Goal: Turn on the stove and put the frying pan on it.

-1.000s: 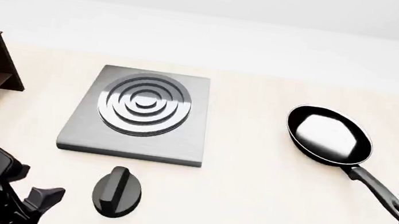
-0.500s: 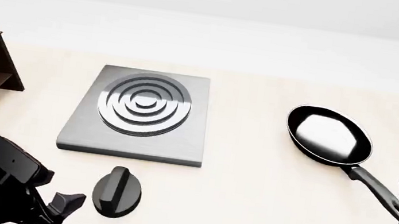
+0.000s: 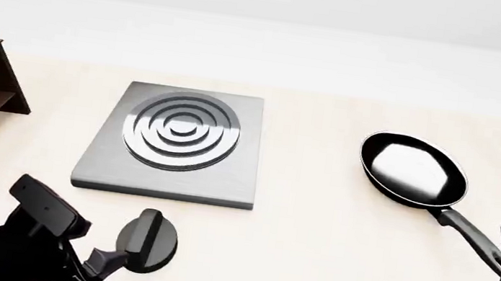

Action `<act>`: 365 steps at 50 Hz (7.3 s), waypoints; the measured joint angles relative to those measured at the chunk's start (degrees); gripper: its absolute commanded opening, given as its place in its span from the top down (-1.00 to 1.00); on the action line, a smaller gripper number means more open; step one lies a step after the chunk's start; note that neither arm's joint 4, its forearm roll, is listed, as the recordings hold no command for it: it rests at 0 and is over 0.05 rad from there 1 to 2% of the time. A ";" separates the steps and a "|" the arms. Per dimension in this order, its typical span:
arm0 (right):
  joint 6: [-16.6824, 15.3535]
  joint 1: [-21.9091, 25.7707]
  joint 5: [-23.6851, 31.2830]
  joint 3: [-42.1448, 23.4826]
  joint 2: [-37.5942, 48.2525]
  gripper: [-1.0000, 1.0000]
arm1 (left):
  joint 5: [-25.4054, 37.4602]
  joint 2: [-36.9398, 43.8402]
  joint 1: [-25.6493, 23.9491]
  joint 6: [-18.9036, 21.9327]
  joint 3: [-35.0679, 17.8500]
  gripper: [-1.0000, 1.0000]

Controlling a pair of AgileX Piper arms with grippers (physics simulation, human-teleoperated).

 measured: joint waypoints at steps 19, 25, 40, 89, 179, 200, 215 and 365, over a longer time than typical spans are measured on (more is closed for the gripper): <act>-0.09 0.07 -0.53 0.00 0.73 -1.00 | -6.13 6.87 -3.06 -1.03 0.16 -1.00; -0.14 0.09 -0.73 0.01 0.99 -1.00 | -7.26 8.30 -4.02 -1.36 -0.07 -1.00; -0.11 0.12 -0.73 0.01 1.09 -1.00 | -9.11 11.09 -6.06 -1.88 -1.01 -1.00; -0.39 0.24 -0.48 0.03 0.84 -1.00 | -14.76 20.29 -14.20 -5.63 -4.21 -1.00; -0.69 8.10 6.11 -17.86 23.69 -1.00 | 4.98 -58.66 33.34 6.30 8.02 -1.00; -4.89 10.51 25.60 -37.85 45.45 -1.00 | 5.78 -58.84 36.11 3.42 8.46 -1.00; -12.19 5.26 33.47 -45.10 56.39 -1.00 | 6.09 -58.86 36.39 2.91 8.51 -1.00; -28.67 -10.82 19.80 -40.98 94.72 -1.00 | 6.43 -58.86 36.04 2.64 8.52 -1.00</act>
